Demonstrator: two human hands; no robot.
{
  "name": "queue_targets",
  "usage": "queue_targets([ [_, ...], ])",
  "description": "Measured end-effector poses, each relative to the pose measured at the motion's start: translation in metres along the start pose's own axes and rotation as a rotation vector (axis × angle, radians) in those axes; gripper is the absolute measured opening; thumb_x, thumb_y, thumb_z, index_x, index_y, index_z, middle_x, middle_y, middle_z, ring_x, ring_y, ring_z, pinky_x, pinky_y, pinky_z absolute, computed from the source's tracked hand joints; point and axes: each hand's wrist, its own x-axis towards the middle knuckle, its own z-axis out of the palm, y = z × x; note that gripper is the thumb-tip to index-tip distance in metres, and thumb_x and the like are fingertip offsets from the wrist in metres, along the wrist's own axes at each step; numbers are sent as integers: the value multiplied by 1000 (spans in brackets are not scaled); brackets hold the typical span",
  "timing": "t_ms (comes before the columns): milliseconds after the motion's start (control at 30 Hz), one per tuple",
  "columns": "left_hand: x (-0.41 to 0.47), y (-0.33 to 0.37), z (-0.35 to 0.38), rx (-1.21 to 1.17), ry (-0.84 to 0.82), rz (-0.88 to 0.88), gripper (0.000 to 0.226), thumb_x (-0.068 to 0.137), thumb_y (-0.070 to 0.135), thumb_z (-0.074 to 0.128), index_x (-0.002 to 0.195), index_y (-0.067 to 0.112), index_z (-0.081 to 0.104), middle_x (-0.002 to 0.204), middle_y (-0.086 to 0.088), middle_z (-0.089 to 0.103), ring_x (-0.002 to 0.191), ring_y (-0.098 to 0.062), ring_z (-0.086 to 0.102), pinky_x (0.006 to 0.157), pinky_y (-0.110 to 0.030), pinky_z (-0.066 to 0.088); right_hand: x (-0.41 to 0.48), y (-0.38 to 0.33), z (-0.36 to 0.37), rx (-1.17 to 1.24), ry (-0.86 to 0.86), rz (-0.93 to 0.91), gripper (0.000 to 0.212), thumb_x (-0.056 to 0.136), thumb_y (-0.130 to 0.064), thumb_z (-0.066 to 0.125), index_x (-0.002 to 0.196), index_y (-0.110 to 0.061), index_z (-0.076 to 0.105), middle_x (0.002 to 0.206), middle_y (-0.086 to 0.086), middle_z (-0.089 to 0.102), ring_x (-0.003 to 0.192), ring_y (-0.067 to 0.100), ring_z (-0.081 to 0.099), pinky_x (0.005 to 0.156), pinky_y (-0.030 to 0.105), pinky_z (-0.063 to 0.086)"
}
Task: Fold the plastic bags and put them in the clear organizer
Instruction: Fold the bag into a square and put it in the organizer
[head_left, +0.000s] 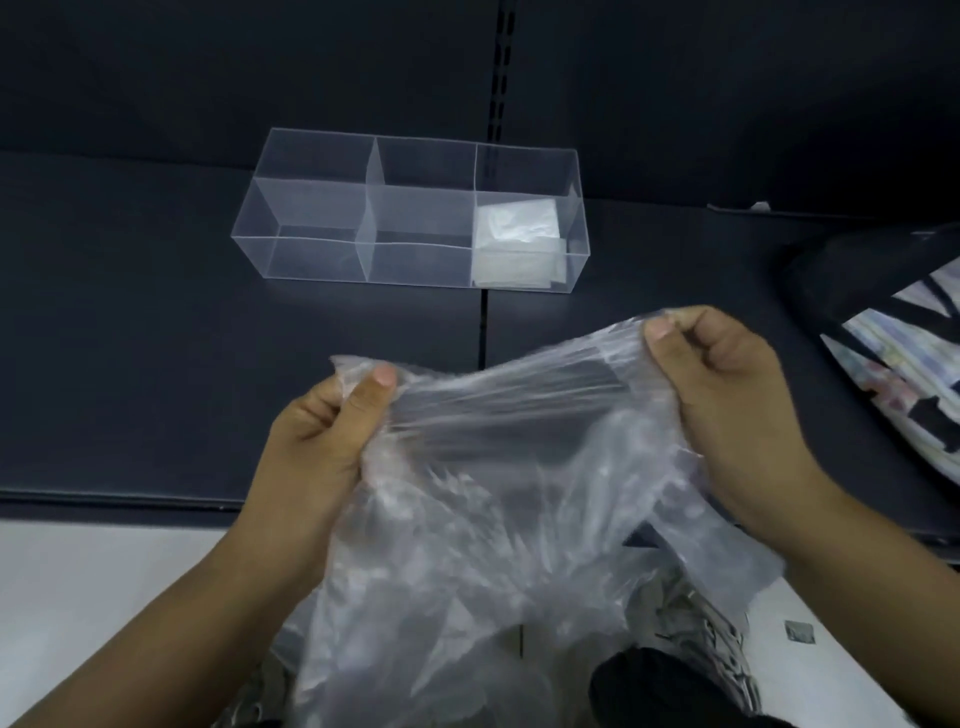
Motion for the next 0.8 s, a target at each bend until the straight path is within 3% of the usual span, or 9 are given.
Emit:
queue_targets([
  [100,14,-15,-15,313,80,26,44,85,35,66,64,3,46,48,-3,47,38,-4,43,45,-14,40,10,5,-1,-57,-46,66,17,92,-24,62,79,-14,67,68,7,68,60,13,61,58,22,51],
  [200,30,-14,-24,491,107,133,34,80,42,66,97,13,59,83,8,61,66,12,55,62,-4,39,23,7,8,-99,-160,54,14,90,-20,64,79,-13,67,65,0,69,58,7,61,58,18,49],
  [300,45,1,-1,477,-279,127,51,69,61,60,112,34,61,108,21,64,100,14,57,82,-3,42,36,0,33,-106,-371,17,10,89,-19,66,82,-14,69,69,3,71,64,11,63,63,21,50],
  [367,53,6,22,373,-545,-11,52,73,59,61,114,27,65,109,12,70,102,3,63,86,-9,48,45,-7,49,-109,-497,4,9,89,-19,66,85,-13,70,79,13,72,70,19,65,69,31,53],
  [400,58,6,30,295,-580,-87,47,77,52,63,110,19,68,105,4,72,98,-7,67,84,-17,52,50,-9,55,-110,-526,5,9,90,-19,65,88,-12,69,81,15,72,71,20,65,71,33,53],
  [467,69,2,37,124,-454,-174,27,84,34,67,96,11,71,88,-5,74,79,-16,71,71,-25,56,60,-9,55,-132,-491,1,9,91,-20,64,93,-12,67,78,12,71,68,16,62,69,28,50],
  [533,79,-5,29,44,-255,-177,14,86,26,69,87,12,72,75,-2,72,65,-13,68,59,-22,53,67,-3,41,-157,-368,5,8,94,-24,59,99,-19,63,83,-3,68,71,5,62,74,21,49],
  [633,87,-15,9,-1,-52,-154,11,86,24,70,79,15,72,70,1,71,62,-11,66,56,-22,53,59,11,9,-118,-208,57,22,97,-38,49,108,-22,59,102,-5,64,90,5,62,93,31,49],
  [800,89,-16,1,-63,73,-141,13,86,21,70,73,19,71,67,2,71,58,-11,66,55,-23,54,24,26,11,-295,-238,28,52,66,-62,74,106,-37,54,109,-8,60,98,4,58,86,13,43],
])
